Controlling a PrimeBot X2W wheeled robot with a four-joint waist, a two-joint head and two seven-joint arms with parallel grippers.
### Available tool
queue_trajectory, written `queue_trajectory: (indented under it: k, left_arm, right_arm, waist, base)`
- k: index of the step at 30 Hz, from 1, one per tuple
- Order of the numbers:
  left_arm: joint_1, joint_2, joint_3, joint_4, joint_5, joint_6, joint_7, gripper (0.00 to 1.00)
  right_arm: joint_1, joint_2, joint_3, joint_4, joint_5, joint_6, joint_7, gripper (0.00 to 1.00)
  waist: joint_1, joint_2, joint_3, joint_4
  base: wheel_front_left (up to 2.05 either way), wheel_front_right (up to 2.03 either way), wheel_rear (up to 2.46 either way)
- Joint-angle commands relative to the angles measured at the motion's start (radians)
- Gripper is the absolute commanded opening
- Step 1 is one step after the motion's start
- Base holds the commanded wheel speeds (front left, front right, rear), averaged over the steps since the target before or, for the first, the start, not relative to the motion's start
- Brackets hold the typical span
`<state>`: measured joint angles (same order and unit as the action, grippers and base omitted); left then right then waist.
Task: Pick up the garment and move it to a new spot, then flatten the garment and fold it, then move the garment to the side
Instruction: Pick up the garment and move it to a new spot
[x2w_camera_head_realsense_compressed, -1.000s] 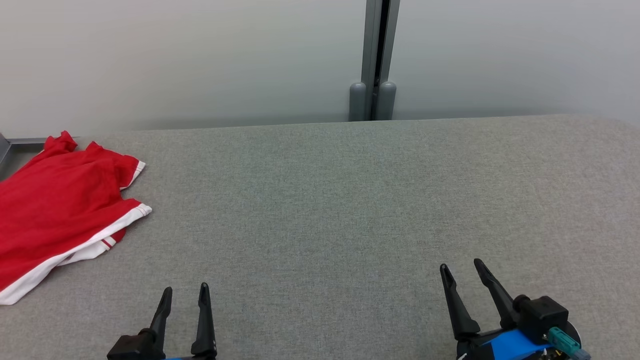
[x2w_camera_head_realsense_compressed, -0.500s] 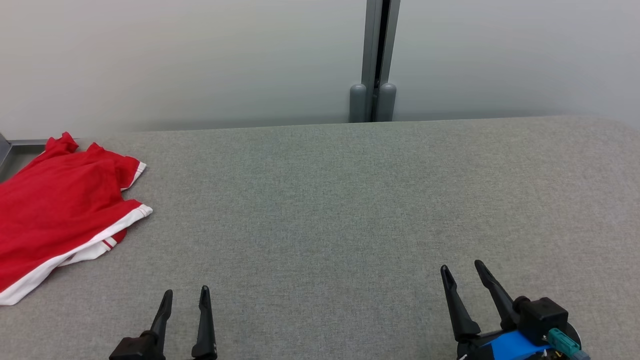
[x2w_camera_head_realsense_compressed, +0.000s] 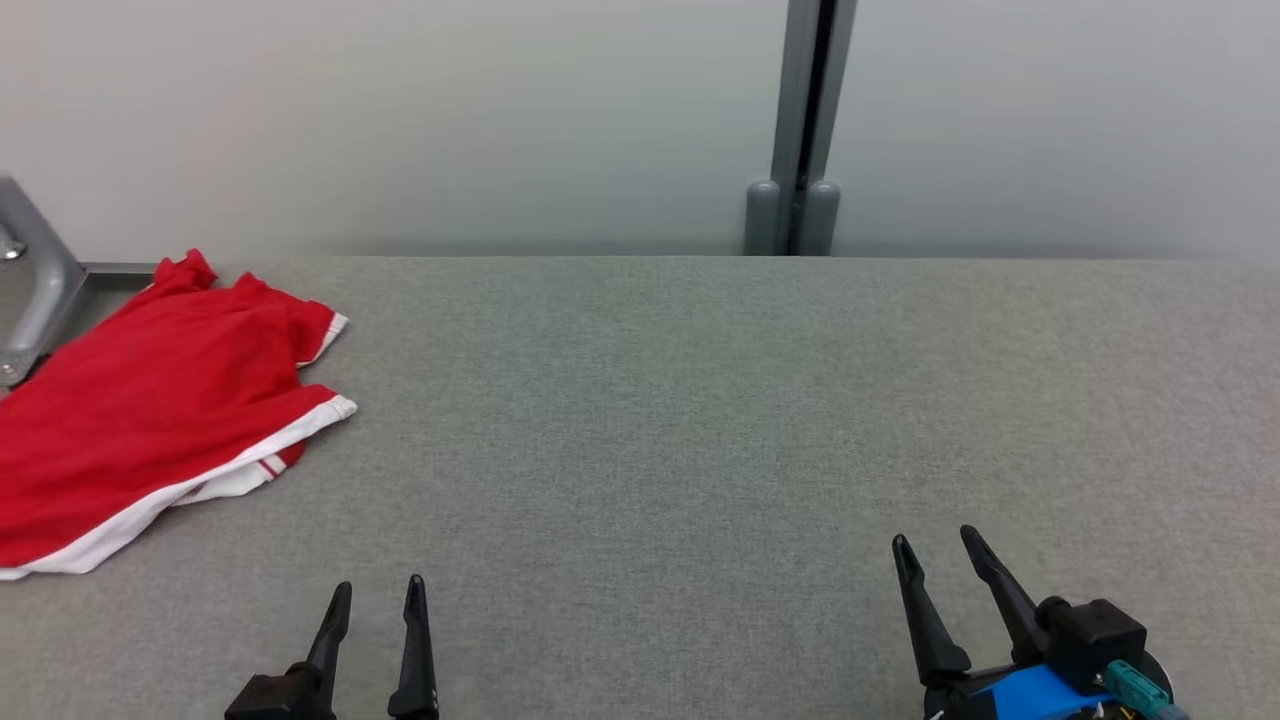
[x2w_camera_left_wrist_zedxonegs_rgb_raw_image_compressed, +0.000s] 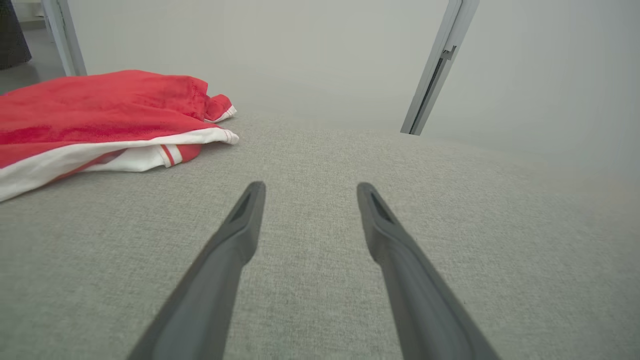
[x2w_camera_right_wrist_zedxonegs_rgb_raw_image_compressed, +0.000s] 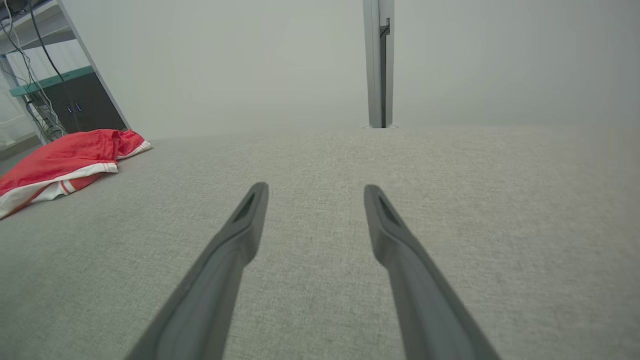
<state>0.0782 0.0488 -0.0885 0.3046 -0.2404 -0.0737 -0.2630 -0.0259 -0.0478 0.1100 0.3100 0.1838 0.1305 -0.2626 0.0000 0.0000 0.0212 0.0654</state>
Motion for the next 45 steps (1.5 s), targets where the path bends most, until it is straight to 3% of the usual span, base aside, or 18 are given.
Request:
queue_trajectory:
  k: [1, 11, 18, 30, 36, 41, 45]
  left_arm:
    - [-0.01, 0.003, 0.0, -0.001, 0.002, 0.003, -0.003, 1.0]
    - [0.007, 0.002, 0.013, 0.0, 0.004, 0.007, -0.003, 1.0]
    - [0.016, 0.002, 0.029, -0.006, 0.007, 0.002, -0.003, 1.0]
    - [0.015, 0.002, 0.048, -0.017, -0.001, 0.003, -0.003, 1.0]
    - [-0.036, 0.003, 0.12, -0.11, 0.009, 0.0, -0.003, 1.0]
    - [-0.17, 0.094, 0.181, -0.179, 0.006, -0.024, -0.003, 1.0]
    - [-0.323, 0.192, 0.181, -0.158, 0.003, -0.039, 0.05, 1.0]
  right_arm:
    - [0.013, -0.004, -0.001, 0.0, -0.005, 0.0, -0.003, 1.0]
    - [0.012, -0.004, 0.011, 0.001, 0.004, 0.0, -0.003, 1.0]
    - [0.012, -0.004, 0.032, 0.004, 0.008, 0.0, -0.003, 1.0]
    - [0.005, -0.004, 0.034, 0.003, 0.0, 0.0, -0.003, 1.0]
    - [-0.012, -0.004, 0.02, -0.009, -0.033, 0.0, -0.003, 1.0]
    - [-0.036, -0.004, -0.005, -0.017, -0.077, 0.0, -0.003, 1.0]
    - [-0.059, -0.005, -0.016, -0.022, -0.121, 0.0, -0.003, 1.0]
  waist:
    - [0.0, 0.0, 0.007, 0.018]
    - [0.0, 0.0, -0.003, 0.204]
    - [0.0, 0.0, -0.004, 0.293]
    - [0.0, 0.0, 0.013, 0.338]
    - [0.0, 0.0, 0.049, 0.333]
    - [0.0, 0.0, 0.098, 0.325]
    - [0.0, 0.0, 0.153, 0.307]
  base:
    - [0.0, 0.0, 0.0]
    - [0.0, 0.0, 0.0]
    - [0.0, 0.0, 0.0]
    - [0.0, 0.0, 0.0]
    - [0.0, 0.0, 0.0]
    - [0.0, 0.0, 0.0]
    - [0.0, 0.0, 0.0]
